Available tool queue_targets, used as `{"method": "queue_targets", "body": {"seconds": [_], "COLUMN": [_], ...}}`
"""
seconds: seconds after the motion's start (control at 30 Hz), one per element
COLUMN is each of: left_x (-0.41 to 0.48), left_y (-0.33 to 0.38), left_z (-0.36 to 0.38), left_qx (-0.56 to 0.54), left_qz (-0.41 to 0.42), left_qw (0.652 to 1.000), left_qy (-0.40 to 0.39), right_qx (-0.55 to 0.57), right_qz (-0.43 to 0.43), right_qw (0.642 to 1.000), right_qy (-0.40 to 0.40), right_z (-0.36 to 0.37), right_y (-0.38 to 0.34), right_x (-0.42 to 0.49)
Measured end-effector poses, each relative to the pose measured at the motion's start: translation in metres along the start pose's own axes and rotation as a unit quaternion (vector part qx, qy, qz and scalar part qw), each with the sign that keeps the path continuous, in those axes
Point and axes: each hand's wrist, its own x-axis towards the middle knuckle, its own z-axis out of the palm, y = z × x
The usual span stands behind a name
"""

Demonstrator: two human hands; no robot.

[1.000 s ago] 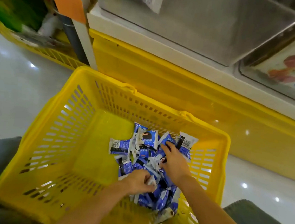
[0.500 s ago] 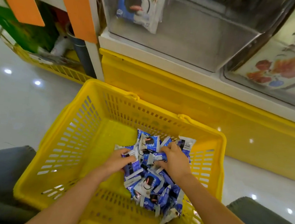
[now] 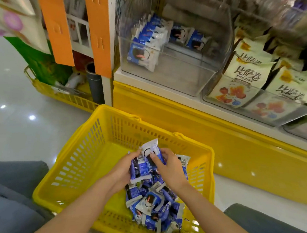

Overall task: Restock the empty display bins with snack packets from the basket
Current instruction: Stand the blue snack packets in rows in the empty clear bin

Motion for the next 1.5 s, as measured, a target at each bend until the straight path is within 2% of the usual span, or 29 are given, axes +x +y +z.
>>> {"method": "queue_targets", "body": {"seconds": [0.13,0.23,0.4,0.47,0.6,0.7,0.73,0.8,0.87,0.93,1.0,1.1,1.27,1.37,1.43,1.5], "left_x": [-0.021,-0.038,-0.064,-0.072,-0.080,-0.087,-0.090,-0.097,-0.104,-0.112,-0.117,-0.115,-0.096,-0.085,-0.078,-0.072], "left_y": [0.015,0.028,0.041,0.043,0.056,0.075,0.083,0.101,0.122,0.141,0.157,0.179,0.212,0.231,0.241,0.249], "left_z": [0.005,0.010,0.027,0.034,0.042,0.042,0.042,0.041,0.040,0.039,0.039,0.040,0.042,0.040,0.037,0.034], "left_qx": [0.026,0.040,0.104,0.110,0.047,0.077,0.095,0.132,0.201,0.289,0.332,0.327,0.230,0.132,0.117,0.111], "left_qz": [0.040,0.036,0.108,0.160,0.250,0.304,0.316,0.329,0.335,0.338,0.334,0.357,0.388,0.358,0.357,0.375], "left_qw": [0.999,0.998,0.984,0.978,0.967,0.950,0.944,0.935,0.920,0.892,0.875,0.870,0.893,0.924,0.926,0.920], "left_qy": [0.004,-0.032,-0.096,-0.075,-0.003,0.012,0.009,-0.009,-0.039,-0.077,-0.109,-0.093,-0.001,0.011,0.023,0.021], "right_qx": [0.107,0.175,0.389,0.394,0.416,0.416,0.402,0.315,0.209,0.165,0.126,0.057,-0.024,0.003,-0.009,-0.083], "right_qz": [0.049,0.068,0.084,0.073,0.049,0.035,0.030,0.000,-0.046,-0.088,-0.119,-0.142,-0.147,-0.163,-0.167,-0.158], "right_qw": [0.993,0.982,0.915,0.913,0.902,0.899,0.904,0.938,0.971,0.980,0.983,0.984,0.983,0.987,0.980,0.965], "right_qy": [-0.008,-0.001,-0.068,-0.077,-0.104,-0.132,-0.142,-0.142,-0.105,-0.071,-0.069,-0.094,-0.108,-0.002,0.110,0.192], "right_z": [-0.023,-0.038,-0.057,-0.062,-0.070,-0.083,-0.088,-0.099,-0.112,-0.123,-0.131,-0.138,-0.156,-0.178,-0.189,-0.194], "right_y": [-0.021,-0.035,-0.048,-0.053,-0.064,-0.073,-0.077,-0.087,-0.100,-0.112,-0.125,-0.145,-0.185,-0.211,-0.222,-0.230], "right_x": [-0.007,-0.016,-0.028,-0.032,-0.039,-0.043,-0.044,-0.046,-0.045,-0.041,-0.036,-0.026,0.001,0.043,0.083,0.124]}}
